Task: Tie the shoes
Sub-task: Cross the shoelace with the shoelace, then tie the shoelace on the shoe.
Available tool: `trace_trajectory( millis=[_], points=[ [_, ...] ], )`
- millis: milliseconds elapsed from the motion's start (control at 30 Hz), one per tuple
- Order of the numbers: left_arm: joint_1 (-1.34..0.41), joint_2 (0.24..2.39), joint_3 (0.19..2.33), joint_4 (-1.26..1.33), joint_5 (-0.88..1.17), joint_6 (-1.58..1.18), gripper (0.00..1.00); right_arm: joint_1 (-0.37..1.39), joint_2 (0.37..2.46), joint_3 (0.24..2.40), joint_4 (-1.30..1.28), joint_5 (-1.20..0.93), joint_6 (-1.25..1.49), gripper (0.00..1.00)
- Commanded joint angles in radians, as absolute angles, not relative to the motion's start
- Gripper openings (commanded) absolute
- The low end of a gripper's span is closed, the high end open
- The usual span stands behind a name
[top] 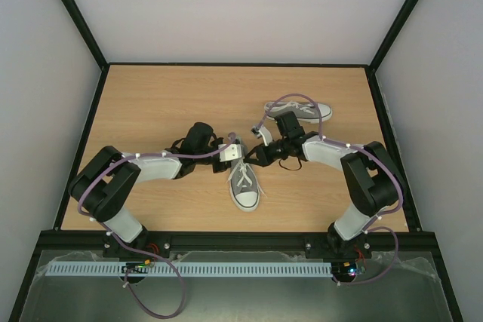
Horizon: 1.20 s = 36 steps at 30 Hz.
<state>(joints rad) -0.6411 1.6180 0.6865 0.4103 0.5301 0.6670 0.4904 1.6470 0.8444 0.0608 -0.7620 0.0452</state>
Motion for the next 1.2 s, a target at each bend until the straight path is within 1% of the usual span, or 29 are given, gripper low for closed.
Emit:
trace_trajectory(
  millis=[0,100,133,200,233,300,500,667,1167],
  points=[
    [-0.646,1.605,0.676,0.450,0.549,0.659,0.02,0.497,1.649,0.872,0.061,-0.763,0.028,0.08],
    [-0.646,1.602,0.674,0.448,0.546,0.659,0.02,0.494,1.623,0.871,0.021,-0.724,0.000,0.08],
    [-0.644,1.601,0.672,0.449,0.545,0.659,0.02,0.493,1.615,0.869,0.008,-0.719,-0.012,0.09],
    [-0.644,1.599,0.668,0.451,0.544,0.659,0.02,0.491,1.598,0.869,-0.014,-0.712,-0.028,0.17],
    [-0.644,1.599,0.667,0.452,0.544,0.659,0.02,0.489,1.592,0.869,-0.026,-0.707,-0.034,0.19],
    [-0.644,1.597,0.666,0.453,0.545,0.658,0.02,0.483,1.577,0.870,-0.040,-0.694,-0.042,0.21],
    [-0.644,1.595,0.663,0.455,0.546,0.661,0.02,0.471,1.562,0.881,-0.053,-0.636,-0.046,0.20],
    [-0.644,1.597,0.665,0.457,0.549,0.659,0.02,0.480,1.613,0.911,-0.083,-0.653,-0.062,0.20],
    [-0.644,1.597,0.664,0.462,0.551,0.660,0.02,0.508,1.649,0.926,-0.096,-0.721,-0.079,0.18]
  ],
)
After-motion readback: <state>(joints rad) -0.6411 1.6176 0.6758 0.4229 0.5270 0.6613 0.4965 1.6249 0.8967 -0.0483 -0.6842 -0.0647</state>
